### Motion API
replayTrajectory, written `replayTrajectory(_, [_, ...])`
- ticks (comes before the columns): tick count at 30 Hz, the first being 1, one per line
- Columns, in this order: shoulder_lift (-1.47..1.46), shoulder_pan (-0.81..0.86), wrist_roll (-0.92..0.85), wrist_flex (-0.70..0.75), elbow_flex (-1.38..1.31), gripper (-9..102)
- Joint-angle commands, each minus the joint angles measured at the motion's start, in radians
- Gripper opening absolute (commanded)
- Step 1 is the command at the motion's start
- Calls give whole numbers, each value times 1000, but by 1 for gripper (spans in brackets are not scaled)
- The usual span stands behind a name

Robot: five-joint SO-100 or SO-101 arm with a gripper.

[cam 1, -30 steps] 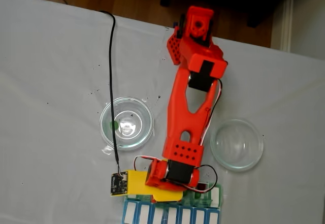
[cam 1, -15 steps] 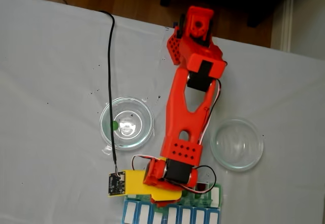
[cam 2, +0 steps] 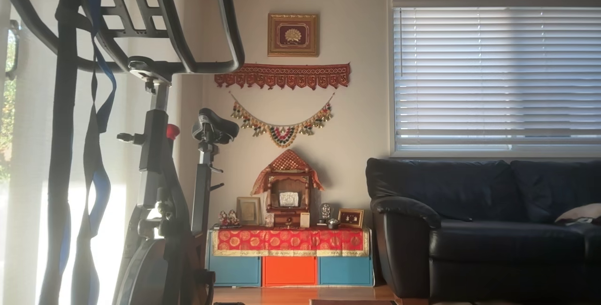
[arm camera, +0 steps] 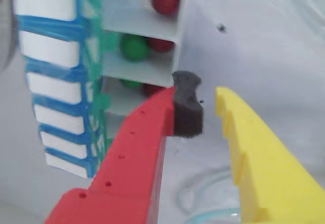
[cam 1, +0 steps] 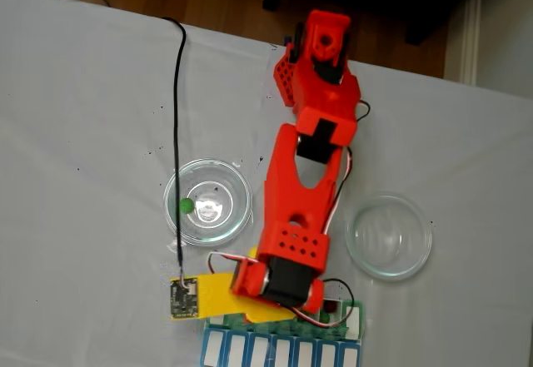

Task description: Sort medicines into box.

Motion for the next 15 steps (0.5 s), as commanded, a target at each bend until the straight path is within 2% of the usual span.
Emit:
replayTrajectory(1, [153, 51, -49, 44, -20, 4])
replayTrajectory(8, [374, 178, -169, 32, 238, 3])
replayTrajectory(15, [767, 319, -270, -282, 785, 1])
